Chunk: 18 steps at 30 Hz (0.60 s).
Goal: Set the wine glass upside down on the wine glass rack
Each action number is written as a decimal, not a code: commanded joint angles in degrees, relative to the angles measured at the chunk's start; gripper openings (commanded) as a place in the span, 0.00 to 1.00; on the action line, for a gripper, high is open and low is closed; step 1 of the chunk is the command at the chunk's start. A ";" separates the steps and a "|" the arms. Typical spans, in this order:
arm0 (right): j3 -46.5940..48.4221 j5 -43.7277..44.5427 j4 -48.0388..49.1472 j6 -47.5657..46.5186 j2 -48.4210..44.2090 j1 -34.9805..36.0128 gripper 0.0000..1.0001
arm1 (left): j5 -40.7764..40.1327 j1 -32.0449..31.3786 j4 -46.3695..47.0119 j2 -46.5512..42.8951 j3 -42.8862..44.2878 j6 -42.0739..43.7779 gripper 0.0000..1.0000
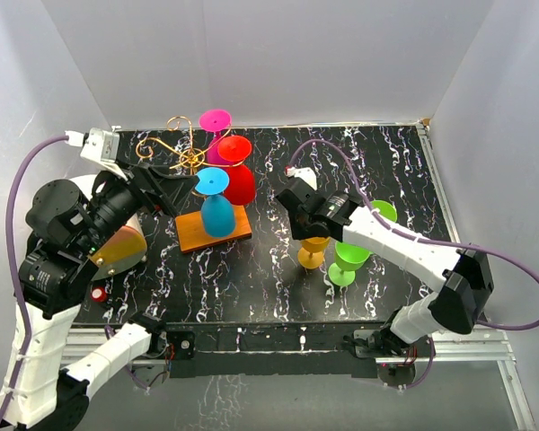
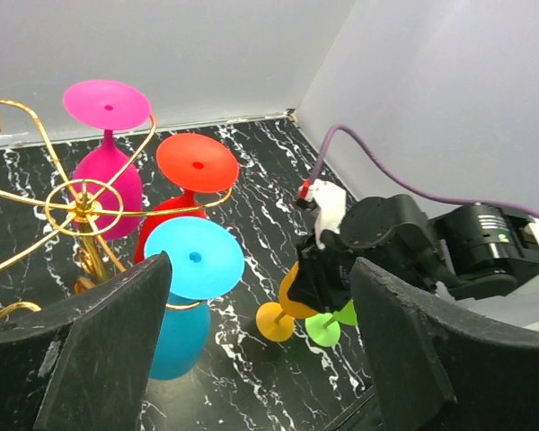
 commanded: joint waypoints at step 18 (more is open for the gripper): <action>-1.01 8.97 16.42 -3.59 -12.27 0.51 0.00 | 7.40 0.17 9.72 1.55 0.32 -9.14 0.82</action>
